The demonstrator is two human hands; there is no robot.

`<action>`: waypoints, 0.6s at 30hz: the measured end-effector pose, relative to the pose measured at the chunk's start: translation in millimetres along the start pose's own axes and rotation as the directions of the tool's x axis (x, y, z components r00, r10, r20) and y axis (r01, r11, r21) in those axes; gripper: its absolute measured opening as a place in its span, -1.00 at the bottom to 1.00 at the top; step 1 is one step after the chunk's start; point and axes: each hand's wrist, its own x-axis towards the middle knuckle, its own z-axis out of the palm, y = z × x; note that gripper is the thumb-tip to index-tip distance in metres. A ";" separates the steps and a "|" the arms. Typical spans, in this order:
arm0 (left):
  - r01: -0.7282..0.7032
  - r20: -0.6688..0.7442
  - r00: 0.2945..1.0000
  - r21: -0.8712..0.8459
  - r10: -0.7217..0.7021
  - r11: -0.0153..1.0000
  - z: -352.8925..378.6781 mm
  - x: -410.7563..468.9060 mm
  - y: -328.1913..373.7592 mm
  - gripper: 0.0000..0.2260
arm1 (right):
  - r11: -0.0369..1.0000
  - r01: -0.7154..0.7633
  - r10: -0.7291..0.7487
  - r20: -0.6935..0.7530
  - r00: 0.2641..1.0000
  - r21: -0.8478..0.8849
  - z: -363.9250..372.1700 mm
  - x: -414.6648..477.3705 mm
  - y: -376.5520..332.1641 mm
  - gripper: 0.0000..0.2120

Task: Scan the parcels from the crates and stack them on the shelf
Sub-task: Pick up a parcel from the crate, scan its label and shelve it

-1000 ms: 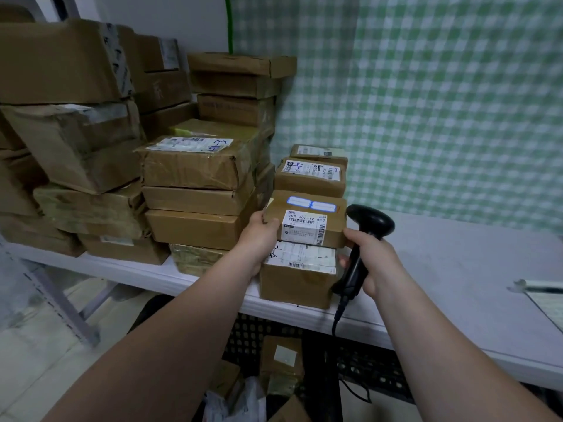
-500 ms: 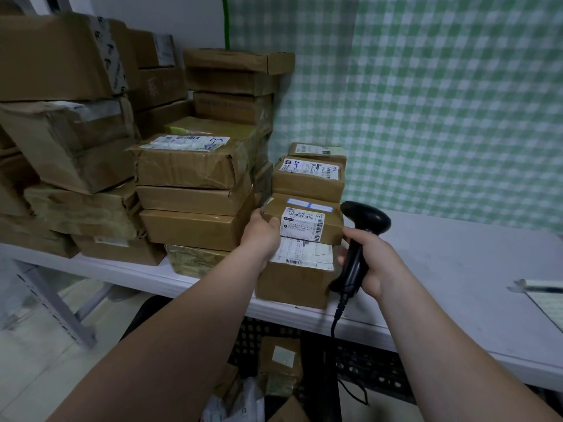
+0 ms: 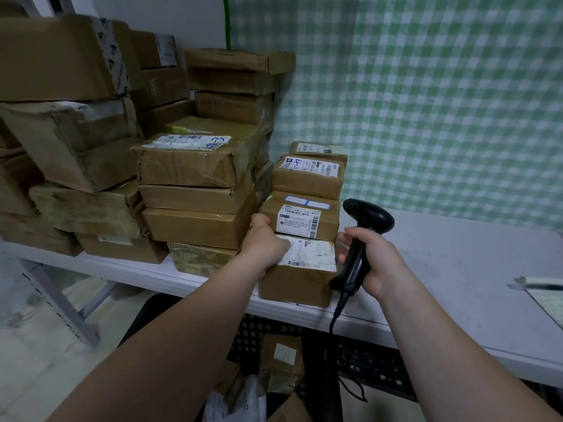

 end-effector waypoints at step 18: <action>-0.273 0.107 0.962 0.285 0.252 0.919 -12.7 -11.6 -13.2 -0.46 | 0.998 -0.012 0.013 0.014 1.000 -0.068 -1.0 -12.2 10.6 -0.87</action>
